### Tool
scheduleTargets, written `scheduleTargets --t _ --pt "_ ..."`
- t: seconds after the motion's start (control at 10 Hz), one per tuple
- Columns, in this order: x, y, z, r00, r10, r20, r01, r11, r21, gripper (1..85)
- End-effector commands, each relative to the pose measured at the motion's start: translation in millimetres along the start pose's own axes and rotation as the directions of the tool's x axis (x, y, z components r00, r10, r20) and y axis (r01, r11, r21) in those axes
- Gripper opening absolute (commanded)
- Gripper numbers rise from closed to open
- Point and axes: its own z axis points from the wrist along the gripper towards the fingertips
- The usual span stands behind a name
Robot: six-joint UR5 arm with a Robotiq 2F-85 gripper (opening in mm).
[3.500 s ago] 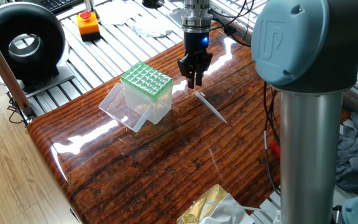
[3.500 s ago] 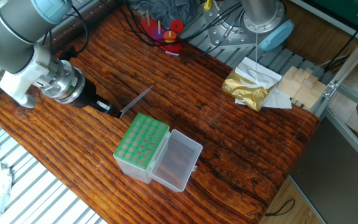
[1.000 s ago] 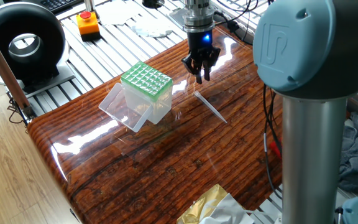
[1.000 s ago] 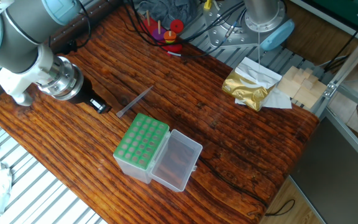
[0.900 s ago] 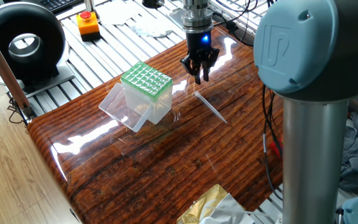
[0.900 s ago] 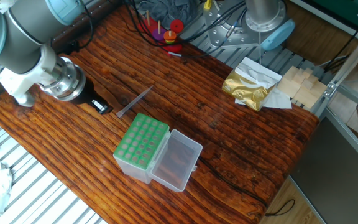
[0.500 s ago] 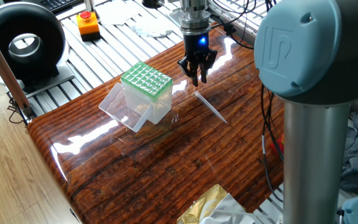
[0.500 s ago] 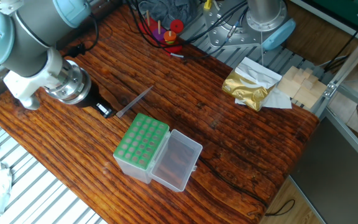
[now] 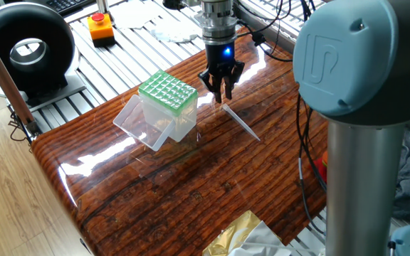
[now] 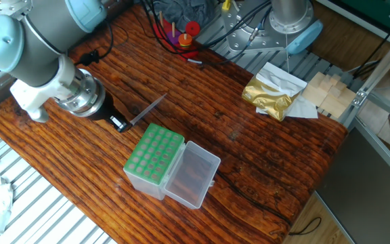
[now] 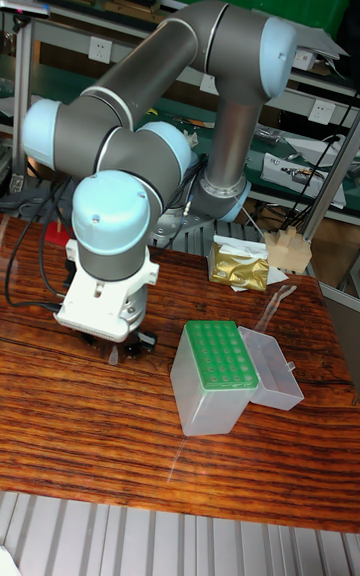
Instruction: Insert a large pipette tip into the holder for large pipette tips
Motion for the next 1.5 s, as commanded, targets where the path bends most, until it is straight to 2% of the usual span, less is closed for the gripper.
scheduleTargets --t 0.0,0.6,1.2,1.4 --pt "-0.8 1.7 3.8 1.000 0.006 0.005 -0.006 1.000 -0.006 32.7" --pt "5.6 -5.5 7.9 1.000 0.018 -0.002 -0.018 1.000 0.000 30.3" --pt "11.9 5.8 13.2 1.000 0.016 -0.002 -0.016 0.999 -0.034 30.7" --pt "15.7 1.8 13.7 1.000 0.013 -0.023 -0.014 1.000 -0.026 30.7"
